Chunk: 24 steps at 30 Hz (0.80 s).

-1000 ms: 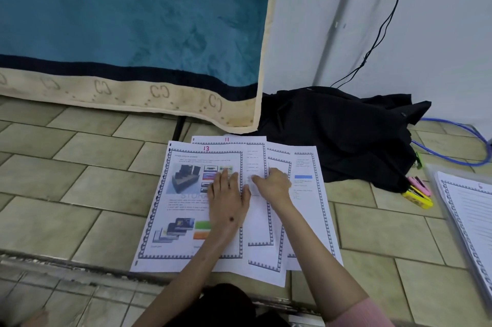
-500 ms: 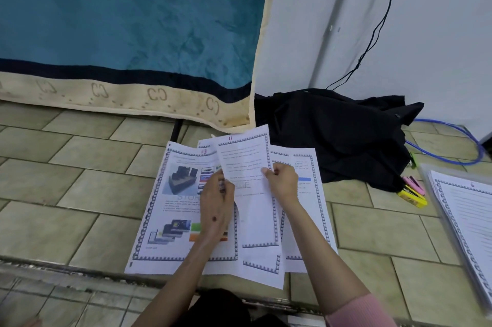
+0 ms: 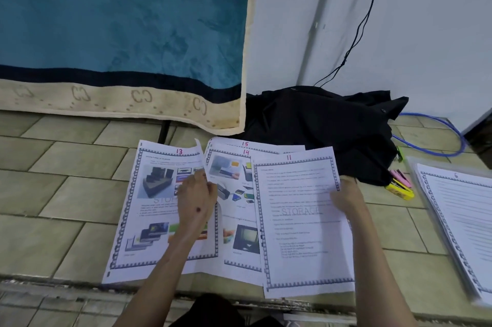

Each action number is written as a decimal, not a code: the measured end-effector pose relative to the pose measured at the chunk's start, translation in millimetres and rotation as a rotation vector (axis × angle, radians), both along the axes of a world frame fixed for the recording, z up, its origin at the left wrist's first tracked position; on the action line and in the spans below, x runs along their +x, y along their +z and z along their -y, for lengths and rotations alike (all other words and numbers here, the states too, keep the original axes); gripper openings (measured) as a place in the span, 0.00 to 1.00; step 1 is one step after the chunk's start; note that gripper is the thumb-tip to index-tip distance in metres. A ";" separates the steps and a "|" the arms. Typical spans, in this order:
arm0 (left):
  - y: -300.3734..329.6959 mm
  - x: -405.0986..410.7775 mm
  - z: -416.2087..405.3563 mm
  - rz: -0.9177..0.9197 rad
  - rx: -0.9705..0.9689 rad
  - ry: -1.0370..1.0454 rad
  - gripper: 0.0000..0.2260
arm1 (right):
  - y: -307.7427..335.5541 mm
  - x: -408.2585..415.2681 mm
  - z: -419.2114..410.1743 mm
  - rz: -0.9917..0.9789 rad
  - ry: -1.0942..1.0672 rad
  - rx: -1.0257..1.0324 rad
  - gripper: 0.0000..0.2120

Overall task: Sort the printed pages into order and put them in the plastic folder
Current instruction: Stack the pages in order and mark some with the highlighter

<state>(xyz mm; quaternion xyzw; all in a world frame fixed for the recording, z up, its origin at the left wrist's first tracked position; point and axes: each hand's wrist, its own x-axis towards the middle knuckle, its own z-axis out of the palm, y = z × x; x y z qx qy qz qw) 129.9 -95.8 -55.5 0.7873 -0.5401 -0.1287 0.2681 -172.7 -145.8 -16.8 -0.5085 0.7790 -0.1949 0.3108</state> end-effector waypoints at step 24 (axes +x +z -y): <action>32.6 -3.2 141.0 0.400 0.340 -0.444 0.22 | -10.5 -19.1 -12.7 0.256 0.113 0.045 0.08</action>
